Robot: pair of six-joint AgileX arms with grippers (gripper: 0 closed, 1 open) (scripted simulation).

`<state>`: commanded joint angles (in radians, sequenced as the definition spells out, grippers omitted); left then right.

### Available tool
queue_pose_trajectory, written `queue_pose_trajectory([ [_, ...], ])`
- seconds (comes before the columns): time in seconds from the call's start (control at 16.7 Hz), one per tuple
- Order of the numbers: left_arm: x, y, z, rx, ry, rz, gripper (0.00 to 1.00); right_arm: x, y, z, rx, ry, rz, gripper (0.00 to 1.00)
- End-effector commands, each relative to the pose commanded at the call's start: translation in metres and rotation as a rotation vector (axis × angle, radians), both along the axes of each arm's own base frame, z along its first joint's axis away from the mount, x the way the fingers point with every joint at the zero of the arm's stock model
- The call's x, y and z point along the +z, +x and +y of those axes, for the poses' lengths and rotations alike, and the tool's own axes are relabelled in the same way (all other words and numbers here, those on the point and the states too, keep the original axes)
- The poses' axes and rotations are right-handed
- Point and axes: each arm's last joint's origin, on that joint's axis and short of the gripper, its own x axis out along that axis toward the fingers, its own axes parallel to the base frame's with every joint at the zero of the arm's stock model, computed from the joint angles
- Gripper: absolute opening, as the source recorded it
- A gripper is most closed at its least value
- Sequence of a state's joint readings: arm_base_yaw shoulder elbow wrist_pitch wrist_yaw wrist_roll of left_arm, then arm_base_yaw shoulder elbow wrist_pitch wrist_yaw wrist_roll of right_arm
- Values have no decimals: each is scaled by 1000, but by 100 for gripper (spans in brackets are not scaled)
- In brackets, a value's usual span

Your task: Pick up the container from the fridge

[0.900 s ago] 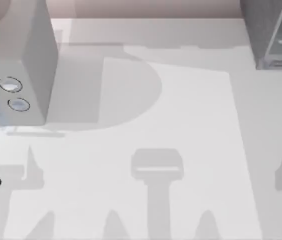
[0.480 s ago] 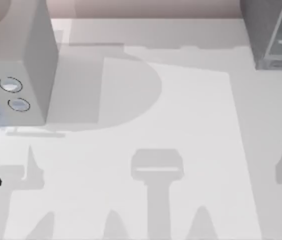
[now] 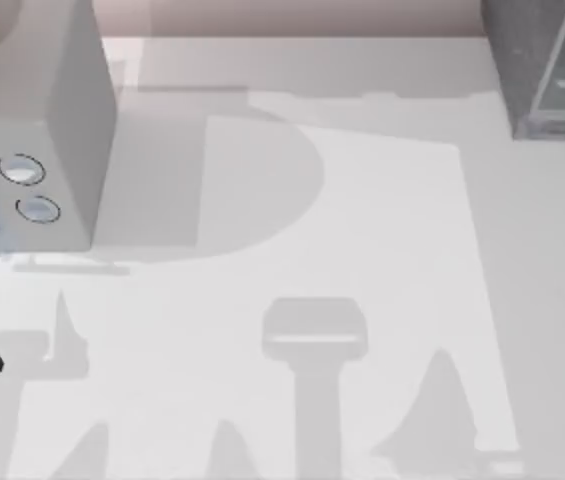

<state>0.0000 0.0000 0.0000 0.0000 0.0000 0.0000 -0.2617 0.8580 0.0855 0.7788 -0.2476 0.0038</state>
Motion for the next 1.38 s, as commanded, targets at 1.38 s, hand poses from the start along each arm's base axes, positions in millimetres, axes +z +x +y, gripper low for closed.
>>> queue_pose_trajectory([
  [1.38,0,0,0,0,0,0,100,-64,57,-66,12,17,17,100],
])
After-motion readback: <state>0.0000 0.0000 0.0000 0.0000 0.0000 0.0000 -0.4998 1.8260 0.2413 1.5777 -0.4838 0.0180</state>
